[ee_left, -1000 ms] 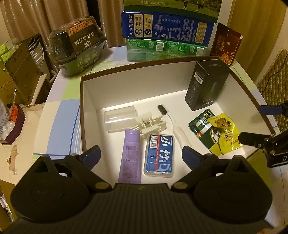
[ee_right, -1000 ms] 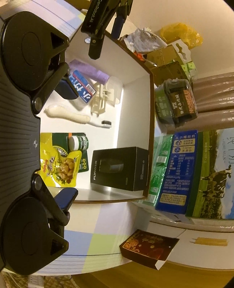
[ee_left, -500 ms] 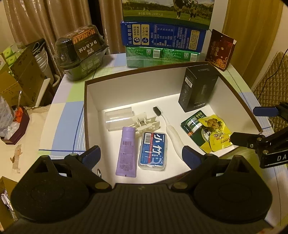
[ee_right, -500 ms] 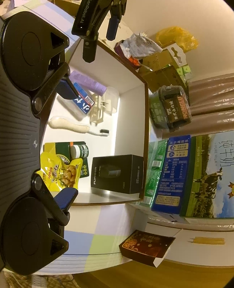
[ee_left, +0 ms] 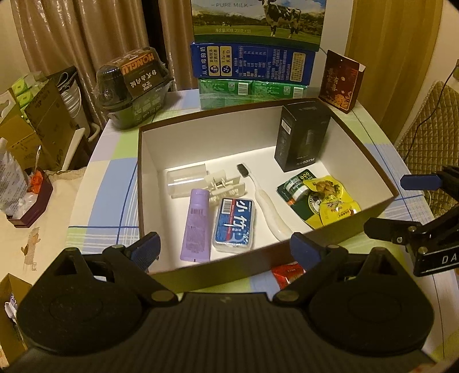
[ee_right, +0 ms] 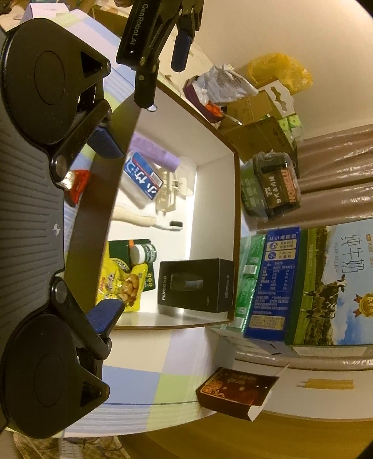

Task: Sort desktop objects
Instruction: 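Withdraw both tools from the brown box toward the red packet and gold spiral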

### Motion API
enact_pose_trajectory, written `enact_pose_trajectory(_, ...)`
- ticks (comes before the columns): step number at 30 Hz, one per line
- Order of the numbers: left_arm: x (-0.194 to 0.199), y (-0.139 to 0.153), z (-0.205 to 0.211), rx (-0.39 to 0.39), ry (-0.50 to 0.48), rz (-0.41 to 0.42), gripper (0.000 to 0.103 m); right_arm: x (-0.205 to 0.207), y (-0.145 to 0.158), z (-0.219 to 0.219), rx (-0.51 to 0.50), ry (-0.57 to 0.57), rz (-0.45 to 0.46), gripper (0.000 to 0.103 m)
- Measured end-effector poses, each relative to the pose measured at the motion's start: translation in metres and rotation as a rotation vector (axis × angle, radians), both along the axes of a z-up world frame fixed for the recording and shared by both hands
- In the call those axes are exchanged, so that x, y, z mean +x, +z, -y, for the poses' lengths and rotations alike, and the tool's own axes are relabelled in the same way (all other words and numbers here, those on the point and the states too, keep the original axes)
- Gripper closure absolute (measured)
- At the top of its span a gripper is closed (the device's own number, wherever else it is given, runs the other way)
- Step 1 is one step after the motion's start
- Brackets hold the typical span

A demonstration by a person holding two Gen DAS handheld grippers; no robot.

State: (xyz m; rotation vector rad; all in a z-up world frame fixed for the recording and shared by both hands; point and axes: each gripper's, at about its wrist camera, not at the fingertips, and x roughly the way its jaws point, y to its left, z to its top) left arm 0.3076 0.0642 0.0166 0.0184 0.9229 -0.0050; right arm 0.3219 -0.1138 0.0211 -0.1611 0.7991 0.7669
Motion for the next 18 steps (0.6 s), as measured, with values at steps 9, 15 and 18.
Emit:
enact_pose_trajectory(9,-0.022,0.004,0.006,0.006,0.013,0.016,0.008,-0.021,0.004,0.015,0.014,-0.015,-0.003,0.002)
enact_pose_trajectory(15,-0.038,0.004,0.011,0.003,0.017,0.022,0.005,-0.033,0.003,0.026,0.017,-0.037,-0.022,0.002)
enact_pose_trajectory(18,-0.046,0.002,0.014,-0.002,0.021,0.024,0.005,-0.040,0.001,0.032,0.005,-0.044,-0.026,0.002)
